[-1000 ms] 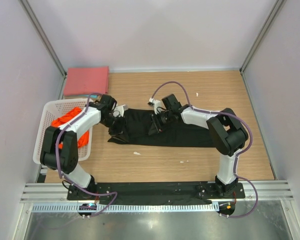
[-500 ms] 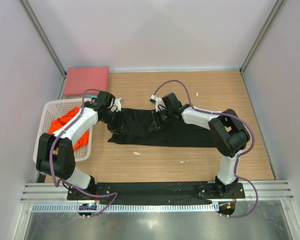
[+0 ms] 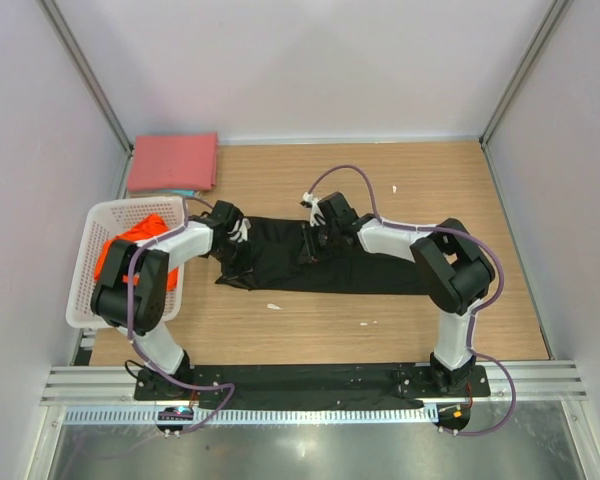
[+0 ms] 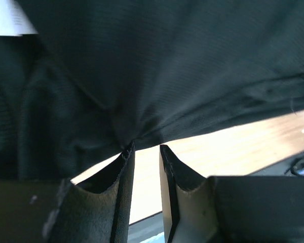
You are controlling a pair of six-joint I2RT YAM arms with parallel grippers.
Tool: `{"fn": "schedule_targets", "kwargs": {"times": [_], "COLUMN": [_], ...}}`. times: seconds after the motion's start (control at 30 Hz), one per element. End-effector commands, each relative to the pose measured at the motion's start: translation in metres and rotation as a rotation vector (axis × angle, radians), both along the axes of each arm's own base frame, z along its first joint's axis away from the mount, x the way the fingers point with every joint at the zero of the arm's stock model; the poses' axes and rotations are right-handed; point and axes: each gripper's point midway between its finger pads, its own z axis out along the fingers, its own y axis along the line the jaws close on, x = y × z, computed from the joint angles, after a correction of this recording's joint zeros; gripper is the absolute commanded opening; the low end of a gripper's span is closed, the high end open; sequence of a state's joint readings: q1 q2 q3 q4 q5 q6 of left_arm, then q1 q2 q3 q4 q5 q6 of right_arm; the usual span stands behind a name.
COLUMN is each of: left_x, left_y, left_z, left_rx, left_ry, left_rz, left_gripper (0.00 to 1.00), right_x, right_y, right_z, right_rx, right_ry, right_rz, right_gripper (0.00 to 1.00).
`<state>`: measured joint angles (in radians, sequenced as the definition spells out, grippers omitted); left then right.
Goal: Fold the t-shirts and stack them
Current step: Fold the tshirt
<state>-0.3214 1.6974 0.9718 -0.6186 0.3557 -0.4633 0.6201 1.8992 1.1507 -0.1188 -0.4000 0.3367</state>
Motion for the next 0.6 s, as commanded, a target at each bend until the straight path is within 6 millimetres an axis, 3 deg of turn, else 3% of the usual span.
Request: {"fn": "schedule_targets", "kwargs": {"times": [0.0,0.1,0.17,0.3,0.43,0.47,0.53,0.57], "left_x": [0.014,0.02,0.03,0.052,0.08,0.086,0.106,0.115], "left_y": [0.01,0.014,0.009,0.002,-0.004,-0.005,-0.008,-0.009], "left_z": [0.004,0.014,0.032,0.068,0.087,0.08,0.084,0.083], "left_rx": [0.07,0.096,0.068,0.035,0.034,0.041,0.04,0.041], "left_ry": [-0.064,-0.089,-0.133,-0.229,-0.287,-0.269,-0.295,-0.297], "left_rz": [0.036,0.046,0.045,0.04,0.04,0.039,0.041,0.048], "left_gripper": [0.27,0.28,0.29,0.32,0.32,0.33,0.33,0.33], "right_x": [0.008,0.011,0.012,0.021,0.034,0.04,0.044,0.054], "right_y": [-0.011,-0.016,-0.025,-0.049,-0.104,-0.133,-0.163,-0.194], "right_z": [-0.005,0.0,0.004,0.034,0.057,0.061,0.063,0.064], "right_rx": [-0.085,-0.12,-0.159,-0.234,-0.324,-0.351,-0.367,-0.366], "right_ry": [-0.028,-0.04,-0.041,-0.078,-0.102,-0.09,-0.076,-0.06], "right_rz": [-0.033,-0.048,-0.075,-0.204,-0.409,-0.5,-0.588,-0.679], "right_gripper": [0.25,0.24,0.24,0.29,0.32,0.33,0.33,0.33]}}
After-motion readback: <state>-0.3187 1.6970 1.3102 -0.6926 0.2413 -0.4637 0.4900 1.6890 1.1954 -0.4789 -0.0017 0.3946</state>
